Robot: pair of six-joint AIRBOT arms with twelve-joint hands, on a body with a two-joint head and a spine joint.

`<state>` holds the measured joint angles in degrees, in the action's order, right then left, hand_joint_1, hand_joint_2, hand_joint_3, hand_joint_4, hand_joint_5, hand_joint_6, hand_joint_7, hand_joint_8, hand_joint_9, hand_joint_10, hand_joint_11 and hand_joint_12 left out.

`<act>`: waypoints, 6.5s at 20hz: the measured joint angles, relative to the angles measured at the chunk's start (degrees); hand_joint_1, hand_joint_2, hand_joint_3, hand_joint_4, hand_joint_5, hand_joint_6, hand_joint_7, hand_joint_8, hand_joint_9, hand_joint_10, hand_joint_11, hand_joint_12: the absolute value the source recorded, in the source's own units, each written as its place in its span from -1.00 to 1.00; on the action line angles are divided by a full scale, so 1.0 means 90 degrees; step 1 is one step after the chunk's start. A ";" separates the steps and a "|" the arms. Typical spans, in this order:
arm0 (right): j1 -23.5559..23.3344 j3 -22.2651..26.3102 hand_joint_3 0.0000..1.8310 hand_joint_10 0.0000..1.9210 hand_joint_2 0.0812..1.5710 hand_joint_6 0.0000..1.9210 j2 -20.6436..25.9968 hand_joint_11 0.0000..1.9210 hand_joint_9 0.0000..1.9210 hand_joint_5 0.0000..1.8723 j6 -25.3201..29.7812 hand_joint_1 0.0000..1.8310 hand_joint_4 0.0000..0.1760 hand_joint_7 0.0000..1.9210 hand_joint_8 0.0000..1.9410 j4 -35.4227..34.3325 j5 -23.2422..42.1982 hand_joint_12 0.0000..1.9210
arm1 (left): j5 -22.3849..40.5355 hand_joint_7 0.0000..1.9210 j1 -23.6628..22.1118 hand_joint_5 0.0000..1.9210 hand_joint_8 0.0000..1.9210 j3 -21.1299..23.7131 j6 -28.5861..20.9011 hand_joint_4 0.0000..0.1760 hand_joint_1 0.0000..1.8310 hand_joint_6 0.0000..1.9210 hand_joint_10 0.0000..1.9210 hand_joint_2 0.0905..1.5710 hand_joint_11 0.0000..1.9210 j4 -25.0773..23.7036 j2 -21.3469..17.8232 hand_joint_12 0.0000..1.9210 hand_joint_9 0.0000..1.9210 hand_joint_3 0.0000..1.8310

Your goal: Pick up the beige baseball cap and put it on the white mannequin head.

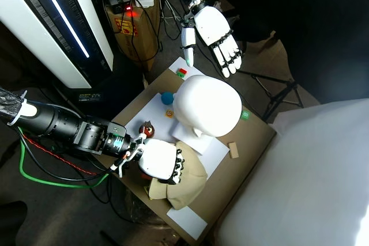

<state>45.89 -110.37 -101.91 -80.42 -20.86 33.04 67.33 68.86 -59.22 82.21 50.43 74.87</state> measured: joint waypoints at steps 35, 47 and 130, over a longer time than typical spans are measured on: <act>-0.1226 0.2900 -1.00 0.27 0.42 -0.01 0.1375 -0.16 -0.07 -0.13 -0.0741 0.62 -1.00 -0.05 0.03 -0.0158 0.3738 0.79 | -0.0291 -0.90 0.0138 -0.86 -0.99 -0.0403 -0.0673 -1.00 -1.00 -0.99 -1.00 0.47 -1.00 -0.0651 -0.0216 -0.68 -0.93 -1.00; -0.1819 0.3383 -1.00 0.26 0.41 0.01 0.1280 -0.15 -0.05 -0.11 -0.1064 0.62 -1.00 -0.04 -0.02 0.0386 0.3997 0.77 | -0.0250 -0.93 0.0160 -0.90 -1.00 -0.0396 -0.0673 -1.00 -1.00 -1.00 -1.00 0.47 -1.00 -0.0658 -0.0216 -0.73 -0.95 -1.00; 0.0814 0.6458 -1.00 -1.00 0.11 -1.00 0.2137 -1.00 -1.00 -1.00 -0.2130 -0.68 -0.14 -1.00 -1.00 -0.0367 0.2183 -0.95 | 0.0046 -0.87 0.0517 -0.83 -1.00 -0.0231 -0.0782 -1.00 -1.00 -1.00 -1.00 0.48 -1.00 -0.0325 -0.0294 -0.60 -0.91 -1.00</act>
<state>53.21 -52.25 -82.67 -99.59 -24.16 52.69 67.75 73.52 -61.30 75.18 47.51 72.23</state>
